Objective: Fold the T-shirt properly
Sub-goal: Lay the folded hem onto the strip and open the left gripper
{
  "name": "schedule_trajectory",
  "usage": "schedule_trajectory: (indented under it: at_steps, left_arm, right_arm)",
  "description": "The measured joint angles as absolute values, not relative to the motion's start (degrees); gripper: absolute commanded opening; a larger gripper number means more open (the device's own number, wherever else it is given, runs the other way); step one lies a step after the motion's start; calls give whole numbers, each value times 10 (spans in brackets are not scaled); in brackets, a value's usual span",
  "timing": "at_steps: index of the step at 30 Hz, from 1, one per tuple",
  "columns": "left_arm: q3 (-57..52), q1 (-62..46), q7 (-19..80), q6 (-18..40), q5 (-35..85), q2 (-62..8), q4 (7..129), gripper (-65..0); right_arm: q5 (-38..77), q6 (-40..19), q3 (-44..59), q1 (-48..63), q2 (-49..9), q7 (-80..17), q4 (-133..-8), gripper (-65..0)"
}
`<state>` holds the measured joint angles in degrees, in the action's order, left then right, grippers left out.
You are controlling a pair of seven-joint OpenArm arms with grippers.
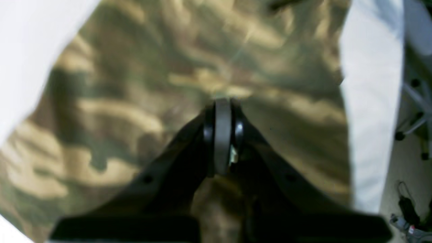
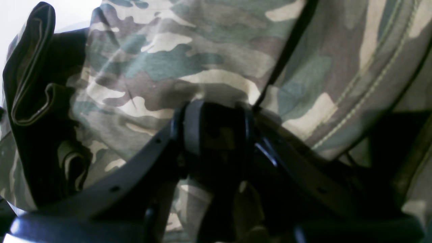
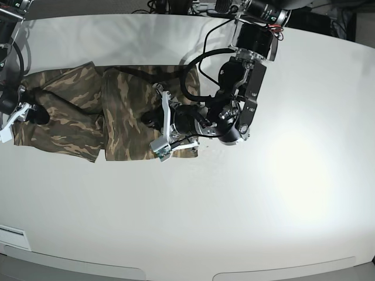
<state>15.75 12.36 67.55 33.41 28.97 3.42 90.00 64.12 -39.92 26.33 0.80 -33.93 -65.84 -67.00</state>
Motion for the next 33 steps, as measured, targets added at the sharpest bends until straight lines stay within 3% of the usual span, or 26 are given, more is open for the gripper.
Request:
schedule_trajectory:
  at_steps: [6,16,22,25,28,33]
  left_arm:
    - [157,114,638,334,270,8,900,-650]
    - [157,53,515,313,218,-32,900,-650]
    - [158,56,505,300,220,-65,904,-650]
    - [158,57,499,300,222,-85,907,-650]
    - [158,57,498,300,227,-91,907,-650]
    - [158,59,496,300,234,-105,908,-650]
  right_arm:
    - [658,-399,263,5,-339,-663,-670,-465]
    - [754,-397,263,-90,-348,-773,-668,-465]
    - [646,-397,263,-124,-397,-758,-669,-464]
    - [549,-397,264,-110,-411,-756,-668,-394]
    - [532,-397,263,-85,-406,-718,-668,-303]
    - [469,-392,263,-28,-406,-628,-658,-285]
